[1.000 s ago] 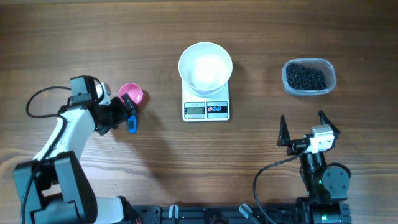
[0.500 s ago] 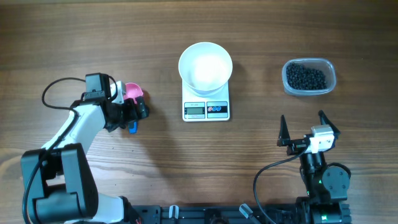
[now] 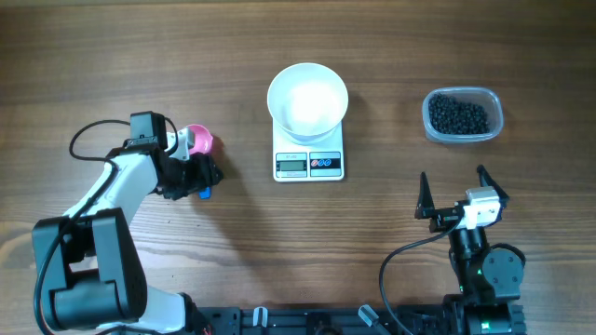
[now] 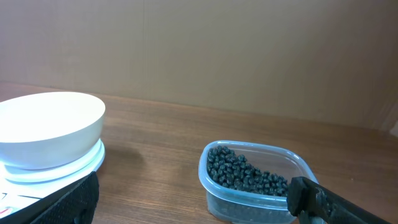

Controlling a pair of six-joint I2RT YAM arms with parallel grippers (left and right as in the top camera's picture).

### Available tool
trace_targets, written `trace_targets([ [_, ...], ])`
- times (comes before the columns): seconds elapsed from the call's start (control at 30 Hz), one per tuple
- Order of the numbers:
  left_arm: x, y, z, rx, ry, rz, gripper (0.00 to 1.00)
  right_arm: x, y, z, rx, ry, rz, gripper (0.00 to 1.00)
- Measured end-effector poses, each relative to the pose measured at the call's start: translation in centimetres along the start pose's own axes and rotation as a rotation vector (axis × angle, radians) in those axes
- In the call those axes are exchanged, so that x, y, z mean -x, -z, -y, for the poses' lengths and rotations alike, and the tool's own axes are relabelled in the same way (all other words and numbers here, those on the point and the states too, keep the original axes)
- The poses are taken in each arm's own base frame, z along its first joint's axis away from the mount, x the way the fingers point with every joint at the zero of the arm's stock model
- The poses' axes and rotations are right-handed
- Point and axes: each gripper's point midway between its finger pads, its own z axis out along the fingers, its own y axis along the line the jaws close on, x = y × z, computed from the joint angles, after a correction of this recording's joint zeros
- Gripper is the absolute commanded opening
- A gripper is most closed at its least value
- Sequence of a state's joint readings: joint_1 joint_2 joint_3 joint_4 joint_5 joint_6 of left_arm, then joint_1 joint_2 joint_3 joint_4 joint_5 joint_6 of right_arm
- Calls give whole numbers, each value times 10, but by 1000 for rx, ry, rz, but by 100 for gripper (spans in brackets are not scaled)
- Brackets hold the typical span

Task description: Scoop item into bowl and weigh 150g on scale

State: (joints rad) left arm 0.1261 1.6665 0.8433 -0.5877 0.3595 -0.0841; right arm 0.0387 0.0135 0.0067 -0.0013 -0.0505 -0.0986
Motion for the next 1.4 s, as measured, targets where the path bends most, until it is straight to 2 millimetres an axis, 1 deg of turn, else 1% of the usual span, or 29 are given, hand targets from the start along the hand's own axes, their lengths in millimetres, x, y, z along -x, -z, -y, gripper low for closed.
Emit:
trace_targets([
  [0.17, -2, -2, 8, -53, -40, -8, 65, 0, 0, 0, 0, 0, 0, 100],
  [0.23, -1, -2, 10, -66, -51, -4, 62, 0, 0, 0, 0, 0, 0, 100],
  [0.3, 1, -3, 12, -75, -59, 3, 54, 0, 0, 0, 0, 0, 0, 100],
  [0.43, 2, -5, 12, -81, -69, 6, 52, 0, 0, 0, 0, 0, 0, 100],
  [0.47, 2, -5, 12, -82, -71, 8, 48, 0, 0, 0, 0, 0, 0, 100],
  [0.5, 2, -5, 12, -82, -72, 8, 32, 0, 0, 0, 0, 0, 0, 100],
  [0.53, 3, -6, 12, -82, -75, 10, 27, 0, 0, 0, 0, 0, 0, 100],
  [0.67, 2, -7, 11, -82, -77, 10, 27, 0, 0, 0, 0, 0, 0, 100],
  [0.7, 2, -7, 11, -82, -78, 12, 24, 0, 0, 0, 0, 0, 0, 100],
  [0.77, 3, -7, 11, -82, -78, 13, 24, 0, 0, 0, 0, 0, 0, 100],
  [0.83, 3, -7, 11, -83, -78, 13, 17, 0, 0, 0, 0, 0, 0, 100],
  [0.87, 3, -7, 12, -83, -76, 13, 16, 0, 0, 0, 0, 0, 0, 100],
  [1.0, 4, -7, 13, -92, -80, 16, 18, 0, 0, 0, 0, 0, 0, 100],
  [1.07, 5, -7, 16, -106, -83, 22, 17, 0, 0, 0, 0, 0, 0, 100],
  [1.13, 6, -7, 18, -121, -87, 28, 13, 0, 0, 0, 0, 0, 0, 100],
  [1.2, 8, -6, 22, -140, -90, 33, 4, 0, 0, 0, 0, 0, 0, 100],
  [1.4, 14, 0, 40, -240, -115, 63, 4, 0, 0, 0, 0, 0, 0, 100],
])
